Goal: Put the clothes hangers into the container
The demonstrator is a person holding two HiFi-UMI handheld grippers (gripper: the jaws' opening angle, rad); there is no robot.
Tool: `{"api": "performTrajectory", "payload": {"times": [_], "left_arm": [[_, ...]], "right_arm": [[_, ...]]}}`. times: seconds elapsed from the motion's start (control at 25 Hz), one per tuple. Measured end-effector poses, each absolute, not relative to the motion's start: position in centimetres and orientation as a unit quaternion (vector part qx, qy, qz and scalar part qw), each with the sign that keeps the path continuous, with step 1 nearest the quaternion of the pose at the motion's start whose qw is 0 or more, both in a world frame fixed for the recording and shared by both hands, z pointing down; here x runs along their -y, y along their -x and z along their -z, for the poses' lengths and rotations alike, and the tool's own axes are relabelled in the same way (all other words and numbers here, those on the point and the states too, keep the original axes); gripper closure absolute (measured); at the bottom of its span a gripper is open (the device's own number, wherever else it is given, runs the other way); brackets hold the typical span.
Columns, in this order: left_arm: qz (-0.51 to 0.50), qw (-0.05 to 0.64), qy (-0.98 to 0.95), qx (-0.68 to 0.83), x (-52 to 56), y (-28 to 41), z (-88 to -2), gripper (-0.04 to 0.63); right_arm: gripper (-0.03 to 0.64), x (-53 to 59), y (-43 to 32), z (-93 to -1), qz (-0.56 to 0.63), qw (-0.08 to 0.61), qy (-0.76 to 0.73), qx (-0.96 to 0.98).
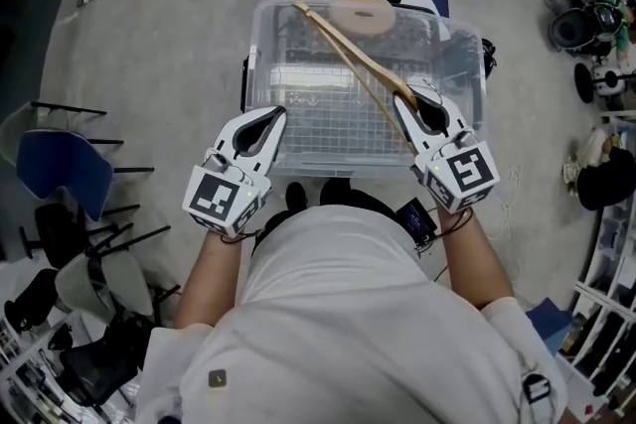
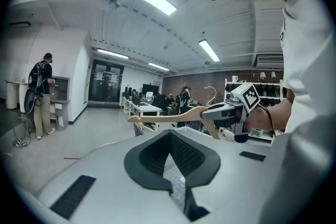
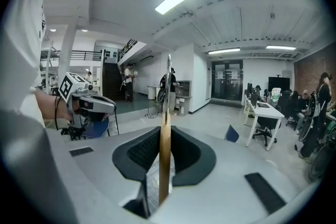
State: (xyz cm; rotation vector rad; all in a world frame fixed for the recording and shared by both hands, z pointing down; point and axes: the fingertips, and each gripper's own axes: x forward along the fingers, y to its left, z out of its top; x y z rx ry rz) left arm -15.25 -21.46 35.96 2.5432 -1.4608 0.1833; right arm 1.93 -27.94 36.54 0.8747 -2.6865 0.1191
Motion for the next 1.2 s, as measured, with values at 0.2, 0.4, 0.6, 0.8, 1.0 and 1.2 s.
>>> {"api": "performTrajectory", "payload": {"times": [0.2, 0.4, 0.6, 0.8, 1.0, 1.2], "left_arm": [[-0.065, 0.123, -0.849, 0.509, 24.1, 14.6, -37.3, 0.58], [-0.075, 0.136, -0.842, 0.517, 25.9, 13.9, -38.7, 0.579], [-0.088, 0.151, -0.835, 0.522, 27.5, 13.5, -40.8, 0.58], [-0.096, 0.168, -0.827, 0.529, 28.9, 12.9, -42.3, 0.58], [-0.103, 0.174, -0.824, 0.53, 30.0, 12.6, -43.8, 0.579], [-0.108, 0.186, -0.823, 0.526, 30.6, 12.1, -45.2, 0.58]], "right_arm": [[0.549, 31.0, -2.1, -40.5, -0.056, 0.191, -0.278, 0.94], [0.549, 32.9, -2.1, -45.0, -0.086, 0.22, -0.249, 0.939], [0.549, 33.8, -2.0, -50.7, -0.113, 0.26, -0.209, 0.936], [0.549, 34.0, -2.2, -55.3, -0.14, 0.295, -0.178, 0.928], [0.549, 33.8, -2.1, -59.2, -0.166, 0.318, -0.155, 0.92], [0.549, 33.0, -2.0, -63.2, -0.185, 0.341, -0.128, 0.913]]}}
